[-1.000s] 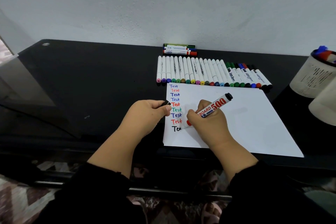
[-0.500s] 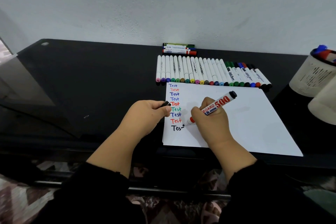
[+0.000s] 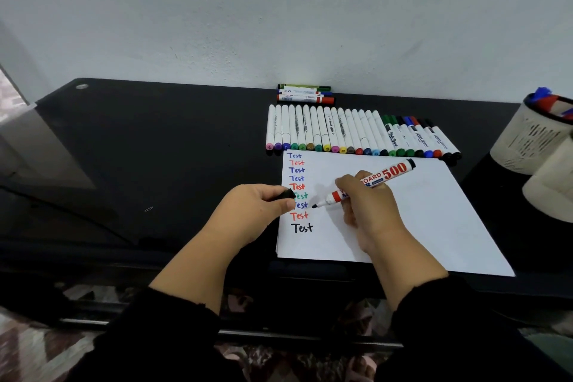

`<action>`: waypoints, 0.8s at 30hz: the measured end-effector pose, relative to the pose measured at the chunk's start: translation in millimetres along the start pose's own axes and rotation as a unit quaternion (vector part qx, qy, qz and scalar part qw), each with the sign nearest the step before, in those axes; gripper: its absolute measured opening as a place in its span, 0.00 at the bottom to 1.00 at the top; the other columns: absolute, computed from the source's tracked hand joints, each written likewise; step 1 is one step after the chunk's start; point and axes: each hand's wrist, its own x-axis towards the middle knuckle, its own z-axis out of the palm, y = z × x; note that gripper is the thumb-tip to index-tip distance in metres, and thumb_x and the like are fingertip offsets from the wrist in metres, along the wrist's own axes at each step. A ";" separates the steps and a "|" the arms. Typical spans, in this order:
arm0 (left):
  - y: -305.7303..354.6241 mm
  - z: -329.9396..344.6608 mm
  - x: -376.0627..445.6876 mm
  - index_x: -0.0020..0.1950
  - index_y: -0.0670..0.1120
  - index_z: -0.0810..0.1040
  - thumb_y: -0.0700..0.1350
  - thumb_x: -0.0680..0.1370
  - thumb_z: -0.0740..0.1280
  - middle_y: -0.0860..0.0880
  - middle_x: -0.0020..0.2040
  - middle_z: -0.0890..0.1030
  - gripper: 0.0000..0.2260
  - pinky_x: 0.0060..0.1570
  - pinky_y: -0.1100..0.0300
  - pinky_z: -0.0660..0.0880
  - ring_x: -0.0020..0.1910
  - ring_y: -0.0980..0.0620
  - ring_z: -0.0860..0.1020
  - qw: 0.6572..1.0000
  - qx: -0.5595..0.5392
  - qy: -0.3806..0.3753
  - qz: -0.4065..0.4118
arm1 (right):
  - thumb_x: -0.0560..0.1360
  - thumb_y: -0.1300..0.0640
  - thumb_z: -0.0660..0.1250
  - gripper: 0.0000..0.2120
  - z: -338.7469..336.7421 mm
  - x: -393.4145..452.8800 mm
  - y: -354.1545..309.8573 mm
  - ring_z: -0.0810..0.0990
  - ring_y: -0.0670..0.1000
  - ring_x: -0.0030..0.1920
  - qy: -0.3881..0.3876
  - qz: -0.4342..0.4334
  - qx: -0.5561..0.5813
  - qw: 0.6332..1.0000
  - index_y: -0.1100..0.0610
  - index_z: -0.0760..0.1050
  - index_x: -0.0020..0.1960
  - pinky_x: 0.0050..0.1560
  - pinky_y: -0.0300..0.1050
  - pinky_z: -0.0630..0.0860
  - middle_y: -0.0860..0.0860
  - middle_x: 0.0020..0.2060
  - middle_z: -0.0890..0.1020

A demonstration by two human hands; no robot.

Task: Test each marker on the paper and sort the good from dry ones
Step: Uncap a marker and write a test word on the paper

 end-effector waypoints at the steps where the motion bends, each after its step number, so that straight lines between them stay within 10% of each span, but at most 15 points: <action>1: 0.7 0.2 -0.8 0.63 0.56 0.76 0.50 0.75 0.69 0.61 0.48 0.75 0.17 0.33 0.70 0.64 0.38 0.64 0.71 1.000 0.003 -0.007 0.000 | 0.73 0.64 0.64 0.18 -0.4 -0.2 -2.6 0.59 0.47 0.23 -0.007 0.005 0.019 1.000 0.53 0.61 0.30 0.23 0.37 0.57 0.50 0.22 0.65; 24: 19.8 17.8 -5.6 0.59 0.56 0.79 0.48 0.72 0.71 0.64 0.43 0.76 0.16 0.32 0.74 0.68 0.43 0.62 0.75 0.997 -0.048 -0.040 0.043 | 0.77 0.54 0.65 0.16 -13.1 -13.3 -21.6 0.65 0.46 0.22 -0.118 -0.040 0.046 0.991 0.56 0.68 0.32 0.24 0.35 0.61 0.51 0.21 0.71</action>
